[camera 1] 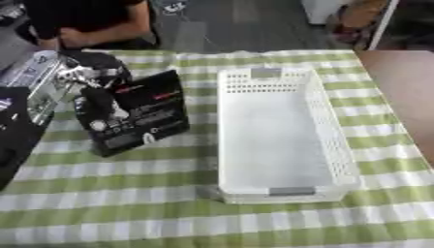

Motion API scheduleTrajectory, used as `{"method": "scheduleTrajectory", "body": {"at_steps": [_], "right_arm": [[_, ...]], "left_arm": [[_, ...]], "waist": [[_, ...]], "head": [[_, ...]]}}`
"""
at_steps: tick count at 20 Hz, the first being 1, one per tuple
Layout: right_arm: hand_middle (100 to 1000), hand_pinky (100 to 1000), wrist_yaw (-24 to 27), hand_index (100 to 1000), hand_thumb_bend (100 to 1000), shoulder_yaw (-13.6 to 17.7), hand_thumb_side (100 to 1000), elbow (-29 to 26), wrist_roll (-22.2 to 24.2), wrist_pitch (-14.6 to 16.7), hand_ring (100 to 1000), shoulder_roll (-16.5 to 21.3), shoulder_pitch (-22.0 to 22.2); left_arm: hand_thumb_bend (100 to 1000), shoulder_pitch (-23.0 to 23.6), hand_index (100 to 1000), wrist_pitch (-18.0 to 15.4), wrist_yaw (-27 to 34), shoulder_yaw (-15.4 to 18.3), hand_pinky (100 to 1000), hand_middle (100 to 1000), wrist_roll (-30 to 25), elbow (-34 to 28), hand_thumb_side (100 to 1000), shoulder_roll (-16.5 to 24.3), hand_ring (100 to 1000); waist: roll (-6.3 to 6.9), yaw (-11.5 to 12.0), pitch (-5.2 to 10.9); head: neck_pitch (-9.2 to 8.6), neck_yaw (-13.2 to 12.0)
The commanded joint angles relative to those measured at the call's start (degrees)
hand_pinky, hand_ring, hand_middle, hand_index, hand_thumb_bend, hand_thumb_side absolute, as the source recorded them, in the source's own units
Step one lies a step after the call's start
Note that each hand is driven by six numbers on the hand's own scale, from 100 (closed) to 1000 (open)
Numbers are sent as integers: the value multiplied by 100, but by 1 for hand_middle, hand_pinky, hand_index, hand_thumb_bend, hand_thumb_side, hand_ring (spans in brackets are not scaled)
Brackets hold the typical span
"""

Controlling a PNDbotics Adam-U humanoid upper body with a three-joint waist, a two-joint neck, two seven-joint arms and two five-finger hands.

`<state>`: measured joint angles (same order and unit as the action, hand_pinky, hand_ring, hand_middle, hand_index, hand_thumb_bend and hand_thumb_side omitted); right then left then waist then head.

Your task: Pick up objects on the table and place them in the box.

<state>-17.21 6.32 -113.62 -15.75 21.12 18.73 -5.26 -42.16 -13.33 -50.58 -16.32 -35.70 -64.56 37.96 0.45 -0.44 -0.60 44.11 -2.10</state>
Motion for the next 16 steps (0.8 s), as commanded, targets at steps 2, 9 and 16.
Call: {"method": "scheduleTrajectory", "body": {"at_steps": [2,9,16], "right_arm": [[770,763,32,886,100,32,734,-97,-8,-13,809,110,9],[770,763,37,886,100,40,728,-97,-7,-22,809,100,18],[770,764,41,886,100,46,722,-97,-5,-29,809,99,26]], "left_arm": [[394,-57,411,66,8,71,100,285,86,-9,345,95,206],[314,26,281,340,484,310,100,241,303,-200,338,115,134],[105,33,198,736,1243,589,100,212,413,-610,334,250,100]], "waist": [[-6,0,38],[-15,11,33],[-18,30,38]], "head": [[1,-35],[1,-16],[1,7]]}}
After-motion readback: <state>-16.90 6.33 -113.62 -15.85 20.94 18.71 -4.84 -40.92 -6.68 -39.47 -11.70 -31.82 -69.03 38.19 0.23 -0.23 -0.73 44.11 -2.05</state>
